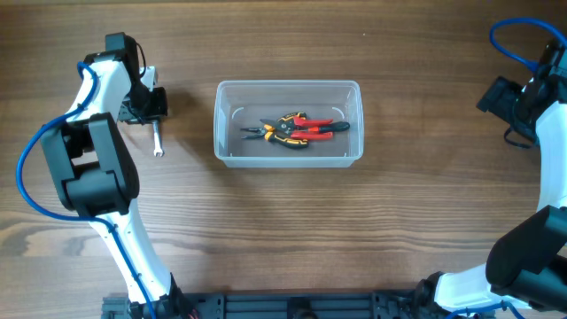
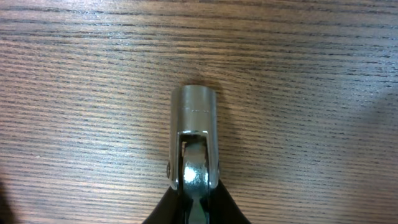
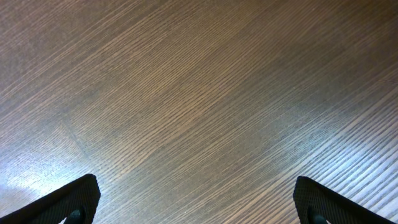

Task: Pack container
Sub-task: 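Lift the wrench and carry it over the container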

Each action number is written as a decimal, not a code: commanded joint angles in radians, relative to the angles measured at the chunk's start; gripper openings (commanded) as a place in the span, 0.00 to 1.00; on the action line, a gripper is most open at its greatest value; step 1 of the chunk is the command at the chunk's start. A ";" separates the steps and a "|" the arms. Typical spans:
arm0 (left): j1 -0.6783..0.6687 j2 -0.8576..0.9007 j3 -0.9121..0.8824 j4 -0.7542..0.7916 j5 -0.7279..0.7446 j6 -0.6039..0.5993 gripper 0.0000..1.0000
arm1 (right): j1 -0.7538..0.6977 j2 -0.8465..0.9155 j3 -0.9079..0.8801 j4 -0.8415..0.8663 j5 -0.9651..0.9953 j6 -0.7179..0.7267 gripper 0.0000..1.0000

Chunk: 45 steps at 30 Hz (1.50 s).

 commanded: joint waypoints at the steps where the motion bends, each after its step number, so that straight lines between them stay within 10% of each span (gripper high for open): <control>1: 0.003 0.032 0.008 -0.001 -0.011 0.000 0.04 | 0.003 0.000 -0.006 0.001 -0.001 0.011 1.00; 19: -0.039 -0.288 0.016 -0.005 -0.002 0.000 0.04 | 0.003 0.000 -0.006 0.001 -0.001 0.011 1.00; 28: -0.337 -0.632 0.016 0.002 0.149 0.140 0.04 | 0.003 0.000 -0.006 0.001 -0.001 0.011 1.00; 45: -0.618 -0.495 0.015 -0.037 0.187 0.431 0.04 | 0.003 0.000 -0.006 0.001 -0.001 0.011 1.00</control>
